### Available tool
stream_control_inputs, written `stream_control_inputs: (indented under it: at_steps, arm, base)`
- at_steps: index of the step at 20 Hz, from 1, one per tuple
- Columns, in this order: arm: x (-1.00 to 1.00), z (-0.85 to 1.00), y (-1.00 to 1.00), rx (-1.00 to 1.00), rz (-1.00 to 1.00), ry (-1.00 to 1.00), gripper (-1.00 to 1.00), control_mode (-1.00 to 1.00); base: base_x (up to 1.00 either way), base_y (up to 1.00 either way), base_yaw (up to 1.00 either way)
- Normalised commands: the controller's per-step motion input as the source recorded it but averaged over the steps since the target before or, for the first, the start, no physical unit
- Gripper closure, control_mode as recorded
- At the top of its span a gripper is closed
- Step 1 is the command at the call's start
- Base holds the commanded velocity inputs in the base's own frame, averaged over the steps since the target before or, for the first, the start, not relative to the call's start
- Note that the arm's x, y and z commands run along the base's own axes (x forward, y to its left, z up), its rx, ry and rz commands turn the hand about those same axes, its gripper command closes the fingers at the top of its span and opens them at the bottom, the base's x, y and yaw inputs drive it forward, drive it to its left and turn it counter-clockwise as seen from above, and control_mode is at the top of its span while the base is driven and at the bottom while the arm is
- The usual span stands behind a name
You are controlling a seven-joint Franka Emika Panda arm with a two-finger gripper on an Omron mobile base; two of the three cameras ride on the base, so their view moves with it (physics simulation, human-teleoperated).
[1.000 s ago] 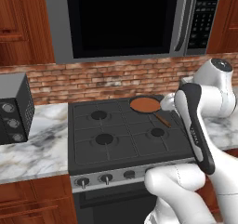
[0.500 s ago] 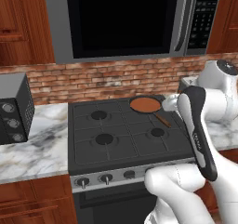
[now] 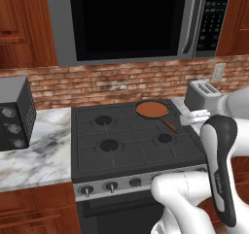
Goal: Retrieve the fish from the fridge and place it on the saucepan with marinade on the stove.
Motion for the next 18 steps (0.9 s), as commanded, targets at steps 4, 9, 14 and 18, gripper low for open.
stream_control_inputs:
  at_steps: [4, 9, 14, 18]
  arm:
    - [-0.27, -0.16, 0.0, 0.0, 0.0, -0.21, -1.0, -1.0]
    - [-0.24, -0.13, 0.0, 0.0, 0.0, -0.14, -1.0, -1.0]
    - [-0.43, -0.12, 0.0, 0.0, 0.0, -0.24, -1.0, -1.0]
    - [-0.35, -0.16, 0.04, 0.0, -0.01, -0.24, -1.0, -1.0]
  base:
    - [0.0, 0.0, 0.0]
    - [0.0, 0.0, 0.0]
    - [0.0, 0.0, 0.0]
    - [0.0, 0.0, 0.0]
